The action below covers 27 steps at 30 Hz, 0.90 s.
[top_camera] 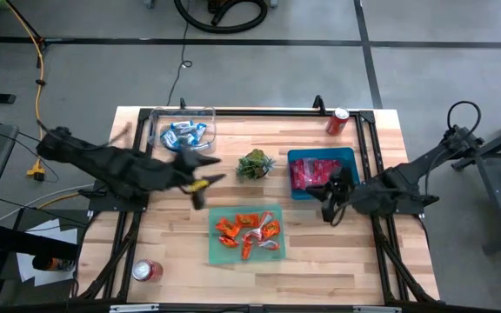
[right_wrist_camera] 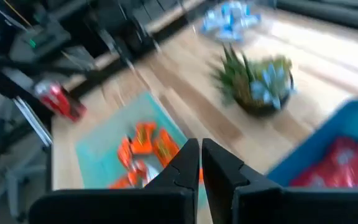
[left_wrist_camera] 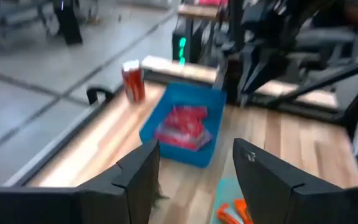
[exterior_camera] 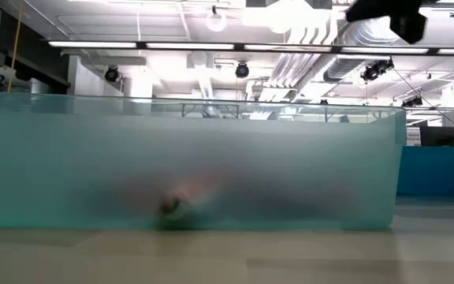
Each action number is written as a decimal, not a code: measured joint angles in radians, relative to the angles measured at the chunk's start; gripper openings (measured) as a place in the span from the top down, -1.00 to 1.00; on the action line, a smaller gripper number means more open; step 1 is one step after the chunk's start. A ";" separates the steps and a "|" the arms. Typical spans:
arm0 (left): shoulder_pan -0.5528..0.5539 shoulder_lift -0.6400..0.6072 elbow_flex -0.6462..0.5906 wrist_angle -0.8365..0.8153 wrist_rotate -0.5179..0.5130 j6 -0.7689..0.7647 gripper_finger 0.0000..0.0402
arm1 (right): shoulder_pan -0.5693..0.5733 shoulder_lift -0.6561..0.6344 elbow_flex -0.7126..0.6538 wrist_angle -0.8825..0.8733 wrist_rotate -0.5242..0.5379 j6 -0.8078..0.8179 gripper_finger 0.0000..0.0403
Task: Sort candy
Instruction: Return to Home Position
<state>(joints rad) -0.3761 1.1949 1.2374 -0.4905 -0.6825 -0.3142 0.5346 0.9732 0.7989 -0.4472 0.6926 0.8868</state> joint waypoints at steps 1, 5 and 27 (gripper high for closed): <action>0.000 -0.037 -0.011 0.010 0.000 0.027 0.07 | -0.011 -0.011 0.000 0.024 -0.002 -0.029 0.92; -0.001 -0.167 -0.112 0.093 0.001 0.063 0.34 | -0.057 -0.052 0.000 0.107 -0.022 -0.129 0.91; 0.350 -0.349 -0.661 0.955 0.561 0.066 1.00 | -0.144 -0.148 0.000 0.142 -0.145 -0.330 0.91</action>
<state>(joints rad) -0.0264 0.8457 0.5766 0.4646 -0.1220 -0.2481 0.3904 0.8257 0.7990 -0.3048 0.5480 0.5569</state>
